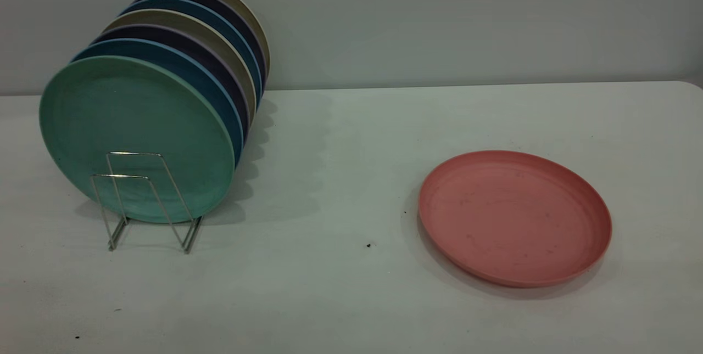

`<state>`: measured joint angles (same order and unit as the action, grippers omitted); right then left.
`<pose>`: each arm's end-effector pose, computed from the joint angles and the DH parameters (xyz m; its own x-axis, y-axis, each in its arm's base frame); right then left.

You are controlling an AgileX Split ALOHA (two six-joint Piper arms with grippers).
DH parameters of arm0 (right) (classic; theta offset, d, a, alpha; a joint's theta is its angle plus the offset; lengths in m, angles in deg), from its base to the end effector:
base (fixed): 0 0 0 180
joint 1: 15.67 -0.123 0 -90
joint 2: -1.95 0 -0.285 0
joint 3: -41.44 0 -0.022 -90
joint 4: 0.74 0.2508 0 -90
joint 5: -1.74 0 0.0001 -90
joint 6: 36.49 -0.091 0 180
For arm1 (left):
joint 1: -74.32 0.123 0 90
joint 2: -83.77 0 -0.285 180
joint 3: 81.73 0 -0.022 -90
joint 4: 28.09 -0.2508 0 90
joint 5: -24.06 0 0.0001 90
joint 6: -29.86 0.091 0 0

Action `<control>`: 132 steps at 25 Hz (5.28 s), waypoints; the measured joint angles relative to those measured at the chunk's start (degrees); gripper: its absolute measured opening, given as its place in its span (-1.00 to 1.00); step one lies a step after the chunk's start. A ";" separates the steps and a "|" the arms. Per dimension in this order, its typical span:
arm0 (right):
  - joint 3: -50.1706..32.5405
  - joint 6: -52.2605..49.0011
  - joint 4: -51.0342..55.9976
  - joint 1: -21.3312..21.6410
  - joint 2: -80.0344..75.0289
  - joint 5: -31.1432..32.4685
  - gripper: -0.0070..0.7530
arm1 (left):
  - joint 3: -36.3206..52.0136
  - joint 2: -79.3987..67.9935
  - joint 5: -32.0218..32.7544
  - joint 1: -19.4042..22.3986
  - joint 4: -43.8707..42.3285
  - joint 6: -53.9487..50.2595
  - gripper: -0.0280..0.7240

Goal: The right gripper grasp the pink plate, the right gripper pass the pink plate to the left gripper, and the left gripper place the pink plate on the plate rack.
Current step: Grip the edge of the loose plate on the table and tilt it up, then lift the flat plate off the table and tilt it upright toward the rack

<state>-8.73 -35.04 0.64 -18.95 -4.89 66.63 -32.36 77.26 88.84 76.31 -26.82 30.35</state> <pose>-0.0075 0.0016 0.2638 -0.5263 -0.0453 -0.8491 -0.0836 0.9965 -0.0013 -0.0096 -0.0022 0.2677 -0.5095 -0.0186 -0.8602 -0.0179 0.9998 -0.0110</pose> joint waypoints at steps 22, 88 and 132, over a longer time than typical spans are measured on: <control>0.00 0.00 1.76 0.00 0.00 0.00 0.18 | 0.00 0.00 0.00 0.00 0.00 0.00 0.25; 31.40 63.00 74.80 14.48 -131.13 -31.00 0.27 | -40.04 -113.45 -35.62 -24.62 47.53 43.34 0.64; 34.23 80.36 89.58 4.96 -130.53 -3.49 -0.93 | -42.30 -113.68 -39.03 -24.66 52.85 43.27 0.52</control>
<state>25.51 45.32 90.21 -13.98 -135.42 63.14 -74.66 -36.43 49.81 51.65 26.03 73.61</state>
